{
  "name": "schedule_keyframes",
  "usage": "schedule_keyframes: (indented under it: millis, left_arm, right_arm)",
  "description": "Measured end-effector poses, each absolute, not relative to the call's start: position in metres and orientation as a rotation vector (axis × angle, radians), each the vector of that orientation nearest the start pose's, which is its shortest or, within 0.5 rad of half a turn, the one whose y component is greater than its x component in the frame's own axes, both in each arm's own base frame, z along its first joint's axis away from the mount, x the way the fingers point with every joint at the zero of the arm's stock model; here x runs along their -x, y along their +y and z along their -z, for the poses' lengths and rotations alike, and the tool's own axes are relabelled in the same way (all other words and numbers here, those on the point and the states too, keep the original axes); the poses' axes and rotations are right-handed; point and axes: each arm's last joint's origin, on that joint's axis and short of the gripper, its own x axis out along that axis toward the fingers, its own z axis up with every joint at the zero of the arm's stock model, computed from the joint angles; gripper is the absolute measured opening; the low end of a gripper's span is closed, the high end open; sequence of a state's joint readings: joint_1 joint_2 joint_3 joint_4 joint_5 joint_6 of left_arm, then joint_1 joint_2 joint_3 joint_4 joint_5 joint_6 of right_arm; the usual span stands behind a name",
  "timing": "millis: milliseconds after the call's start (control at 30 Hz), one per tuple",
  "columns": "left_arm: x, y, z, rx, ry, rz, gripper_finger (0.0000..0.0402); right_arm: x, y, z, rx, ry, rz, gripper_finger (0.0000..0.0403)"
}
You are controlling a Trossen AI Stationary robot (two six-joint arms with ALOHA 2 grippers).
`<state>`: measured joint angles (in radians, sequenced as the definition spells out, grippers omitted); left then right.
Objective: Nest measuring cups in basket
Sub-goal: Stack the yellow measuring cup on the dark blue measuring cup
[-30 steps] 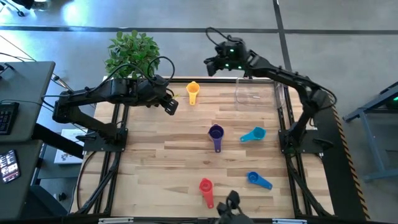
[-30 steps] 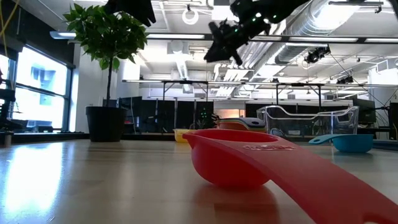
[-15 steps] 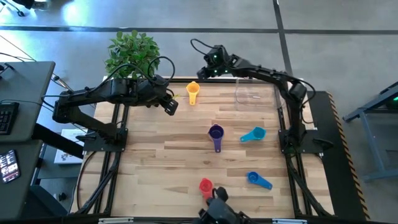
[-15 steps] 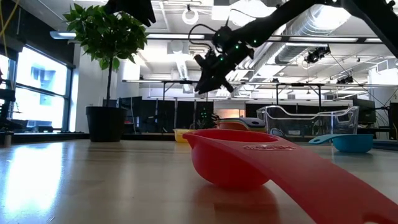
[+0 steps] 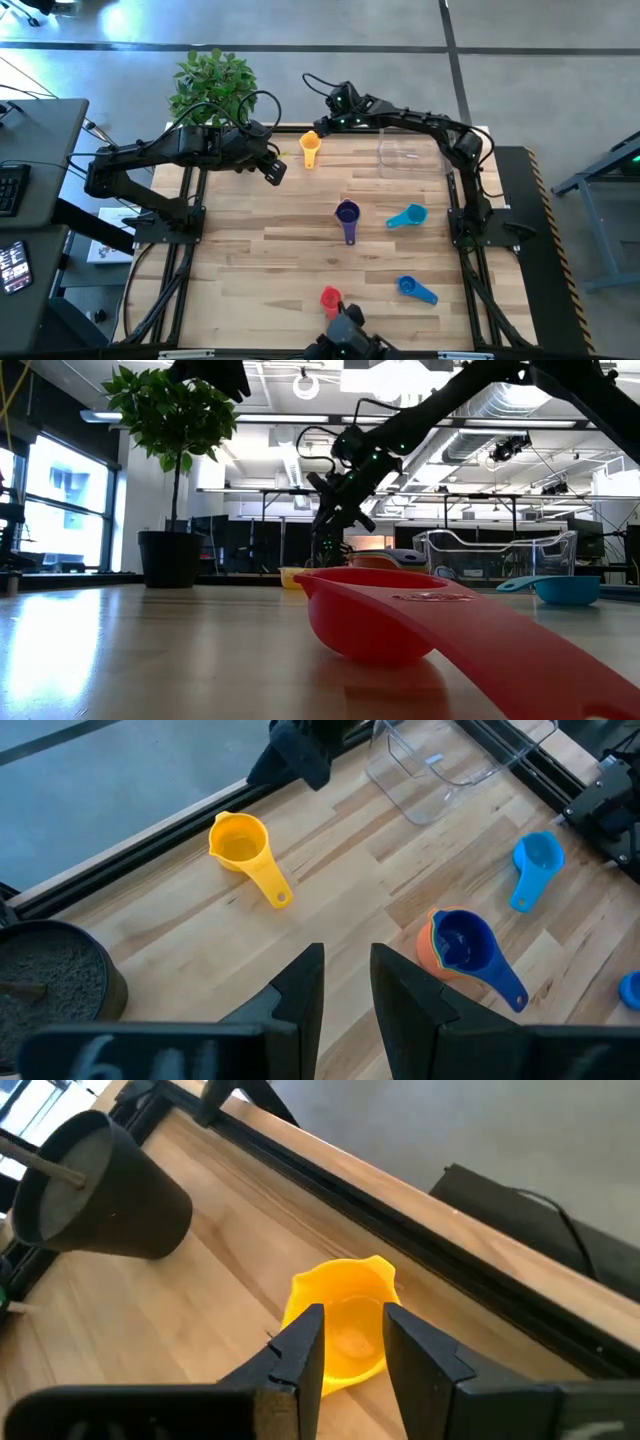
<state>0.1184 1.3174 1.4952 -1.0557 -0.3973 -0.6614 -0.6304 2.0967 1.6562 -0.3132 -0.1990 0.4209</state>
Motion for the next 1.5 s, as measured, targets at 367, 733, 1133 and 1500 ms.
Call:
schedule_keyframes:
  millis: [367, 733, 1133, 1500]
  left_arm:
    - [-0.242, 0.040, -0.389, 0.482, 0.681, -0.748, 0.0076]
    - [-0.242, 0.040, -0.389, 0.481, 0.681, -0.748, 0.0076]
    - [-0.242, 0.040, -0.389, 0.498, 0.669, -0.752, 0.0076]
    - [-0.242, 0.039, -0.389, 0.482, 0.676, -0.744, 0.0076]
  right_arm:
    - [-0.383, -0.268, -0.208, -0.765, 0.661, 0.524, 0.0103]
    - [-0.400, -0.248, -0.212, -0.862, 0.621, 0.375, 0.0103]
    - [-0.403, -0.252, -0.209, -0.956, 0.535, 0.574, 0.0103]
    - [-0.400, -0.261, -0.169, -1.119, 0.638, 0.623, 0.0103]
